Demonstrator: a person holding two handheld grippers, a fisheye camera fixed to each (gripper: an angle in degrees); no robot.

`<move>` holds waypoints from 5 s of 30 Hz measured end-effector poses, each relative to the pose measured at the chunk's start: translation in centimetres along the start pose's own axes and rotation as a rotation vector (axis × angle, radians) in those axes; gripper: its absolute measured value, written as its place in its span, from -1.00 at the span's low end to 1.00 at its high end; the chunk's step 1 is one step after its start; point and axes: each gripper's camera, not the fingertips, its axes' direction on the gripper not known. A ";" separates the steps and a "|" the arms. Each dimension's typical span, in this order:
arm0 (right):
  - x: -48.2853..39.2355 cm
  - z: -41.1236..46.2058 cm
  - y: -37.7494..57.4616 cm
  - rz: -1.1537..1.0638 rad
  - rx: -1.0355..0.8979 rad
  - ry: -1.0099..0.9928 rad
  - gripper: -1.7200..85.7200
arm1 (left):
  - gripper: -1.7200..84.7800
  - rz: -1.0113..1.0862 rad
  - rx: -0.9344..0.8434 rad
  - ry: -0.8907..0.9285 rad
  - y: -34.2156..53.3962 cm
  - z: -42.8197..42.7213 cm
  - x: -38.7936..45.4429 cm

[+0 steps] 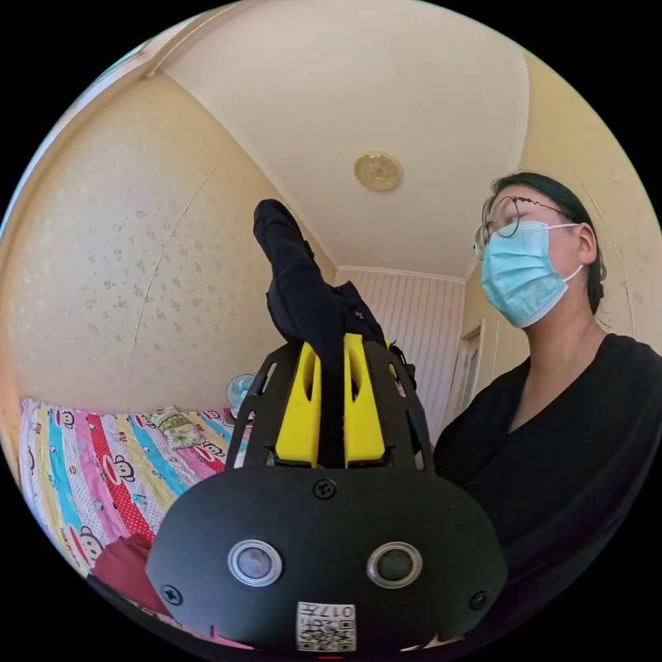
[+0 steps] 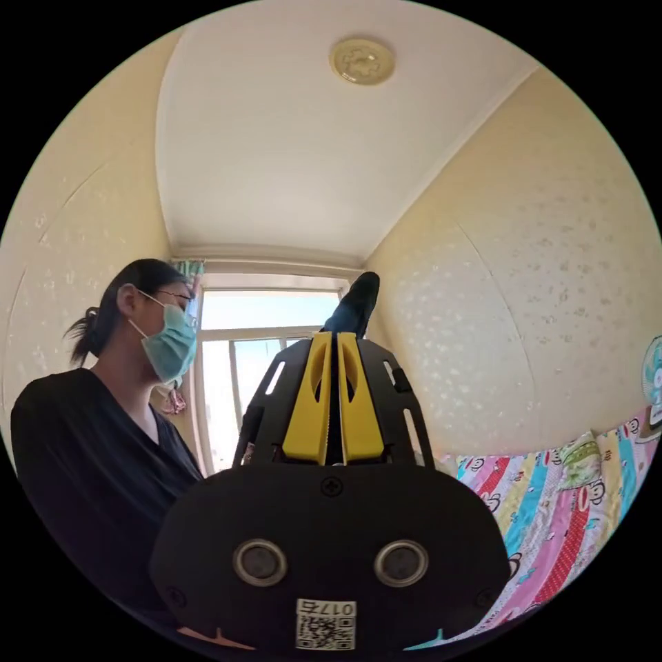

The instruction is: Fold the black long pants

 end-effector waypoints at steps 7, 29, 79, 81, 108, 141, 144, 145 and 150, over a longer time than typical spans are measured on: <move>25.0 15.1 1.5 0.224 -0.592 0.710 -0.93 | -0.77 -0.254 -0.240 -0.376 4.4 15.6 -20.2; 38.2 -5.7 48.4 0.975 -1.600 0.690 -0.74 | -0.78 -0.970 -1.314 -0.739 68.5 11.2 -23.9; 82.5 19.6 45.7 1.076 -0.952 0.634 -0.81 | -0.93 -1.368 -0.707 0.091 42.3 -11.8 -27.6; 81.8 21.5 45.1 1.058 -0.823 0.528 -0.85 | -0.92 -1.463 -0.502 0.184 41.9 -17.2 -30.1; 51.9 24.7 63.2 1.155 -0.963 0.328 -0.58 | -0.70 -1.277 -0.662 -0.212 37.7 -44.2 -48.2; 48.0 13.0 72.5 1.247 -1.290 -0.054 -0.61 | -0.67 -1.208 -0.943 -0.160 46.4 -28.1 -36.1; 47.6 13.1 74.0 1.150 -1.302 -0.037 -0.63 | -0.68 -1.180 -0.961 -0.229 47.6 -27.2 -32.4; 47.4 13.1 74.4 1.092 -1.326 -0.051 -0.65 | -0.70 -1.169 -0.961 -0.264 47.4 -27.2 -32.0; 48.2 11.9 74.8 1.111 -1.383 -0.115 -0.64 | -0.84 -1.263 -0.926 -0.215 47.0 -28.0 -32.3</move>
